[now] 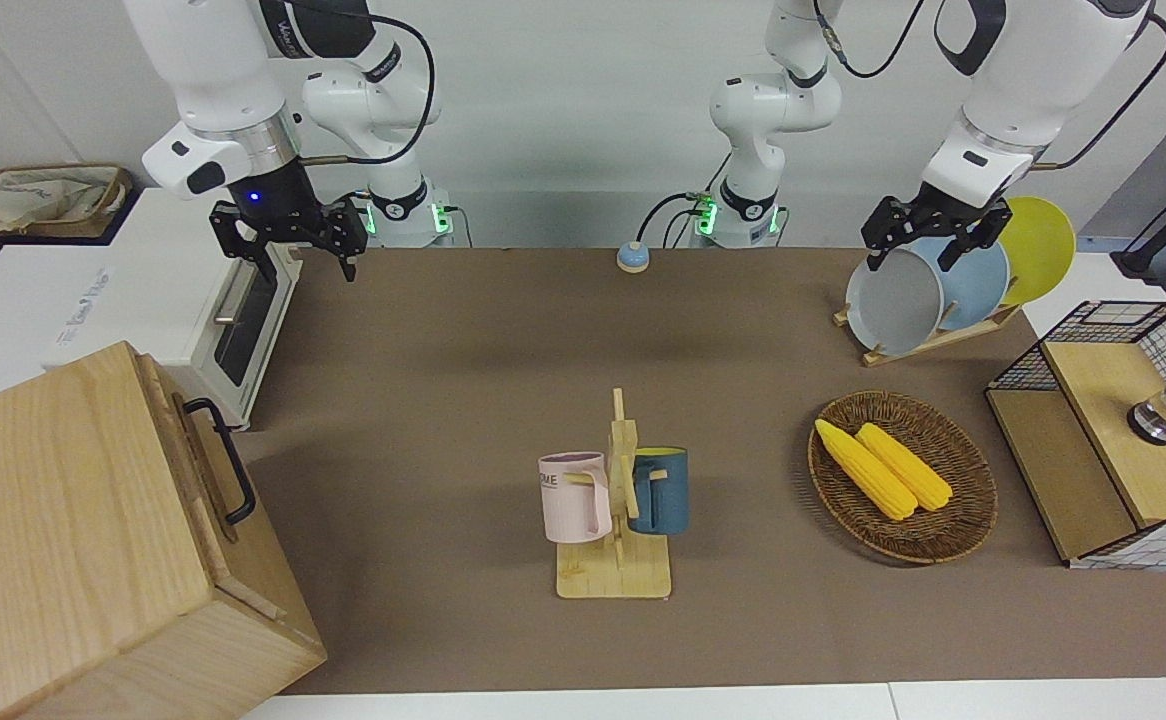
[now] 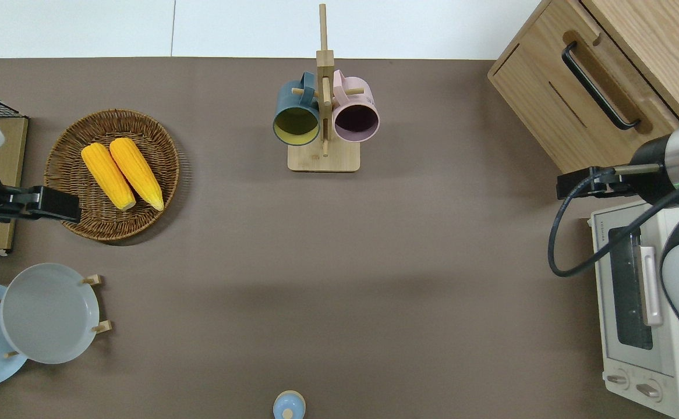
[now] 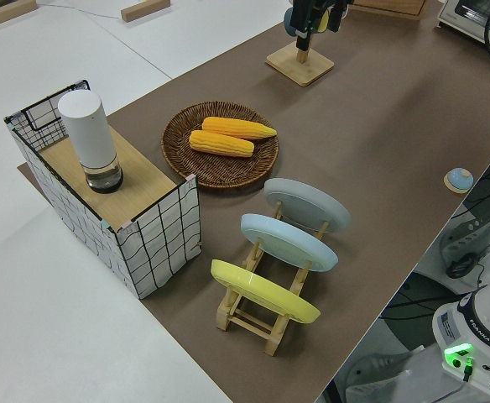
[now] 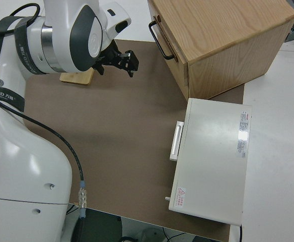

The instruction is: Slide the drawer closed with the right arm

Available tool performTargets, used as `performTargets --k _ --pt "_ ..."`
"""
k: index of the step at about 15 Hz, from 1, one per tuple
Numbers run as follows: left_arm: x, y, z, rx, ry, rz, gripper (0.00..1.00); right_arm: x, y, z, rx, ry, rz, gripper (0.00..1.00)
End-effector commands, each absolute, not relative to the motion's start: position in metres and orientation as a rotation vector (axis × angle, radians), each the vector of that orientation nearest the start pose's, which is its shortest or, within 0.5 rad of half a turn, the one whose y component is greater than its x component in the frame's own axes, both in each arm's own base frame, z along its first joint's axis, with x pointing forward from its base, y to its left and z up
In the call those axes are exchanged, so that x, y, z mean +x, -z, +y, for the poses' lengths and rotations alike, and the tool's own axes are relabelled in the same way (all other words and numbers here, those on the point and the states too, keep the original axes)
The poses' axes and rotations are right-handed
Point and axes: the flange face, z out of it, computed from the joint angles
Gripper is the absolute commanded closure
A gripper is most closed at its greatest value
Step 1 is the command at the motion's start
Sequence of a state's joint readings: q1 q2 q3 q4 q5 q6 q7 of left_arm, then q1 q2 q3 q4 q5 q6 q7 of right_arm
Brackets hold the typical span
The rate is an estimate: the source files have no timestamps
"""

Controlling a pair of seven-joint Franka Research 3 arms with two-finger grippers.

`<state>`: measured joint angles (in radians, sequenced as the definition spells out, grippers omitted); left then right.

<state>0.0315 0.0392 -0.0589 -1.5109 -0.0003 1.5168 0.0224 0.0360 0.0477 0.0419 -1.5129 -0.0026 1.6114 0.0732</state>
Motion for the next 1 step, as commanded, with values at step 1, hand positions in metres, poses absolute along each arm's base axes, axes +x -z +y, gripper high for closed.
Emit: performTargets --k 1 --pt "0.5629 -0.6295 -0.0135 -3.126 -0.062 0.094 0.01 0.5753 -0.6322 0.0424 -3.109 0.074 -0.045 0.011"
